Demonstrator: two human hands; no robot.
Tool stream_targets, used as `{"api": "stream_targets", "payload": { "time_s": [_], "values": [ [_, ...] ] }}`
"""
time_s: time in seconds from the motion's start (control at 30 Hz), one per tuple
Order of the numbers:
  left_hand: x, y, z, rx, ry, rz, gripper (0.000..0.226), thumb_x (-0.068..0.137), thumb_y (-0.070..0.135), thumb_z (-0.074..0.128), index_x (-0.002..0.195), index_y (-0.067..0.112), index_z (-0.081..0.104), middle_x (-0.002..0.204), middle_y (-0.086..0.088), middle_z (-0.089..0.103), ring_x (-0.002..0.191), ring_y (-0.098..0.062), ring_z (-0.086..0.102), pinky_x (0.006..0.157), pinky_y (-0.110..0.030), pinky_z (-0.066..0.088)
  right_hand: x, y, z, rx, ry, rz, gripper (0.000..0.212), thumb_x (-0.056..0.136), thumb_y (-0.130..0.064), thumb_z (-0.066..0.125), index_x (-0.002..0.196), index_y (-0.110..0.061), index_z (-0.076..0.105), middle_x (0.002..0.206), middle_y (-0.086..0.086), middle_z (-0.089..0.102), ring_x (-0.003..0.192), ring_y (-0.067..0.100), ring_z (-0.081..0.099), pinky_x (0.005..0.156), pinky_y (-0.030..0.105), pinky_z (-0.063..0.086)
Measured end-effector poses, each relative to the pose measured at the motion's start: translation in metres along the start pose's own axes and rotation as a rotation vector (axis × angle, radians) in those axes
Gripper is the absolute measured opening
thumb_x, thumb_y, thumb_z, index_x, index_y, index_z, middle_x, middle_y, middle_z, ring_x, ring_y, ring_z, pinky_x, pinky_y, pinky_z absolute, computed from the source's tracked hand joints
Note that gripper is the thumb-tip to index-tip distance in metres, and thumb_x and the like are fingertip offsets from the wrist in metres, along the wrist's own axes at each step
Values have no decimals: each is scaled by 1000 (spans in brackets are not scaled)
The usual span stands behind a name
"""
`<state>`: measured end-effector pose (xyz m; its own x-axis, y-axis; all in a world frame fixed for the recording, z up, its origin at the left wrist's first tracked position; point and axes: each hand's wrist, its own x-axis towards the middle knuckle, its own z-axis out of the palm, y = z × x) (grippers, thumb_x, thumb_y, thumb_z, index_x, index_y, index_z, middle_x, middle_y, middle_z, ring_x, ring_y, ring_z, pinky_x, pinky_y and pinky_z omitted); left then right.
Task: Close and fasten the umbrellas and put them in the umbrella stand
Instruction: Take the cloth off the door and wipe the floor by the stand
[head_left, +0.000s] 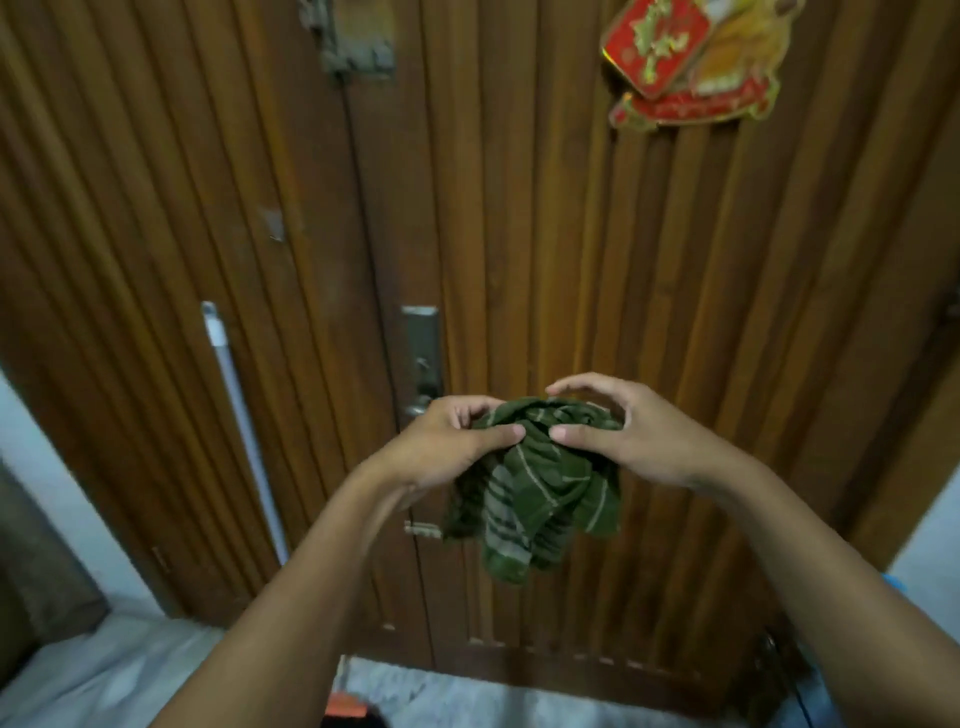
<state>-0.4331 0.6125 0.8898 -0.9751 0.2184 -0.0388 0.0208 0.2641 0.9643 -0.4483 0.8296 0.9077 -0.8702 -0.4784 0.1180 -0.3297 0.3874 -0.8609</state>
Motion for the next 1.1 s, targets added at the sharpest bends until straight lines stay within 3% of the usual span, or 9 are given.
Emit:
{"api": "stream_targets", "payload": {
  "time_s": [0.1,0.23,0.33,0.43,0.57,0.67,0.8,0.97,1.1],
  "values": [
    [-20,17,-48,-8,111,56,19,90,19,67,109,15,70,98,-7,77,92,-21,73,81,-33,59,30,-42,28,-103,19,-105,23,86,-40,71,107,-34,65,105,-9,71,92,3,70,78,30,61],
    [-39,32,-105,20,179,96,24,87,21,71,110,14,69,102,-7,75,93,-22,73,85,-35,58,68,-83,53,-178,84,-233,7,91,-27,67,98,-29,67,92,-9,72,81,-1,69,69,25,59],
    [-48,38,-142,48,170,90,26,84,26,74,110,21,68,103,-4,75,94,-20,72,85,-36,58,95,-103,67,-227,125,-327,8,92,-22,66,95,-29,67,95,-16,69,86,-4,66,71,20,55],
    [-50,37,-180,68,176,92,27,83,24,76,109,24,68,107,-3,74,98,-21,71,91,-43,56,123,-114,81,-207,149,-384,11,93,-21,64,91,-32,67,96,-13,72,86,-1,68,72,27,59],
    [-46,28,-233,61,204,123,32,82,12,76,109,21,64,113,-22,67,104,-34,68,96,-52,52,165,-121,101,-191,128,-454,21,93,-10,62,93,-30,68,105,-18,70,96,-7,64,80,21,56],
    [-31,22,-266,94,269,174,29,82,4,73,106,16,61,107,-26,66,100,-35,68,92,-47,55,206,-127,114,-212,98,-495,29,93,-6,61,97,-33,72,113,-25,67,107,-11,59,88,12,49],
    [6,17,-312,172,401,261,20,84,7,72,101,7,61,94,-15,70,85,-24,70,75,-35,59,269,-128,129,-249,109,-580,35,93,-3,60,100,-35,74,114,-25,62,106,-7,58,93,11,46],
    [63,12,-368,296,530,280,8,86,12,71,90,10,65,93,-6,73,86,-18,72,73,-32,61,354,-120,147,-360,127,-607,44,94,-10,60,107,-52,68,113,-32,46,83,22,64,74,38,57],
    [111,5,-407,371,578,354,5,86,4,67,86,8,65,90,-3,72,83,-14,71,72,-28,60,397,-117,163,-548,256,-577,37,95,-18,60,118,-46,66,115,-24,40,57,7,50,51,16,40]
  ]
}}
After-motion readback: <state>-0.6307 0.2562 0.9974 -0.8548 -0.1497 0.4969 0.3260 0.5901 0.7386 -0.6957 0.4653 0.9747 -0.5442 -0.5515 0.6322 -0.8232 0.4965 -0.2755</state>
